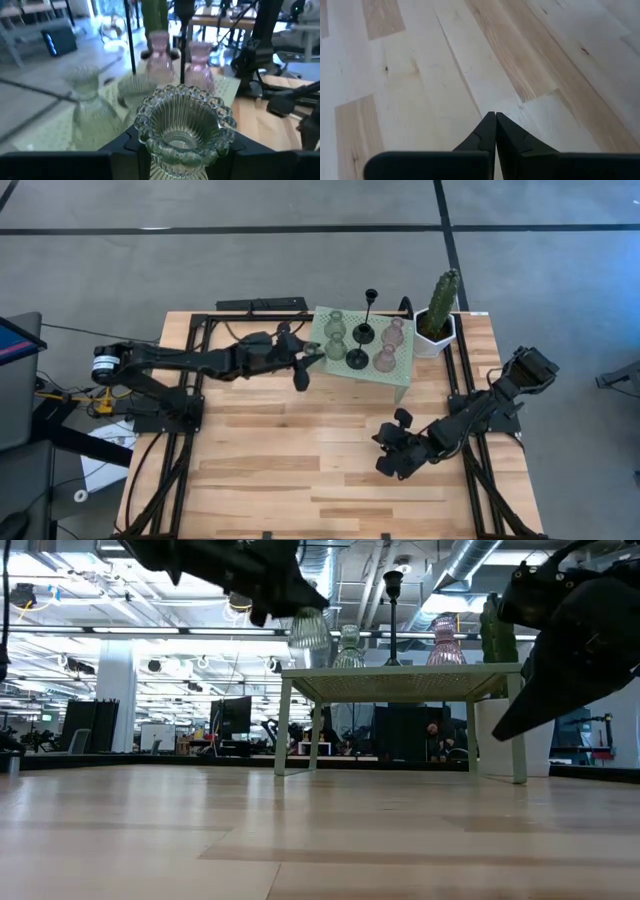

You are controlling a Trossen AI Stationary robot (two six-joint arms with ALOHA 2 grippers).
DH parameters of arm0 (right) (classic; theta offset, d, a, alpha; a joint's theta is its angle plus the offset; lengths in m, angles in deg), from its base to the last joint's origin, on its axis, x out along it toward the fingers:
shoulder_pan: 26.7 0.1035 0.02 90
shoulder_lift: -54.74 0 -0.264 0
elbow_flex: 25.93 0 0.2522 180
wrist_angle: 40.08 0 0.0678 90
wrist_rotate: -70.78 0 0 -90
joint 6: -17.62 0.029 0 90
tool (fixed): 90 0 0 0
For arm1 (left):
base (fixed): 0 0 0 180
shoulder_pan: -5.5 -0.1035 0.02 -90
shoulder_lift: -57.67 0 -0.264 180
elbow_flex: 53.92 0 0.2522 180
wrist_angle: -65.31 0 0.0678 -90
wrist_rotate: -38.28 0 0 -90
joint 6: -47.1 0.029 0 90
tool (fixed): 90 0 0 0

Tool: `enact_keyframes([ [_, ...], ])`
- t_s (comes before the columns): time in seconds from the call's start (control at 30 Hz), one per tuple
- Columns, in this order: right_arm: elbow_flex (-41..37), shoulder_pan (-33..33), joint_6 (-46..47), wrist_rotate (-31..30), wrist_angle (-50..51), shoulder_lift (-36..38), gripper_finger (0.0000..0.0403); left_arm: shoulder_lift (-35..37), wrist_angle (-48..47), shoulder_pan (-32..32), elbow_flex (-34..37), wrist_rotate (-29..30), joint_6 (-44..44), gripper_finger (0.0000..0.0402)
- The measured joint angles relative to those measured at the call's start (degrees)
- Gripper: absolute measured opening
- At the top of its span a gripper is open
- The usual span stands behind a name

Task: Pick & Place candle stick holders
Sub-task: Put the green glass candle holder on the shelf aligned with the other green glass candle holders

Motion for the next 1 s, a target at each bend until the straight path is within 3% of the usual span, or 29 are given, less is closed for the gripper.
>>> enact_keyframes([
  [0.17, 0.0, 1.2, 0.1, -1.9, 0.0, 0.0, 0.0000, -3.9, -0.3, -1.9, -1.1, -3.5, -2.8, 0.0125],
  [0.43, 0.0, 1.9, 0.5, -2.2, 0.3, 0.0, 0.0000, -8.2, 0.0, -3.1, -3.1, -3.5, -3.4, 0.0125],
  [1.0, 0.0, 1.8, 0.2, -2.2, 0.4, 0.0, 0.0000, -8.6, 0.4, -4.9, -3.2, -3.4, -3.5, 0.0137],
])
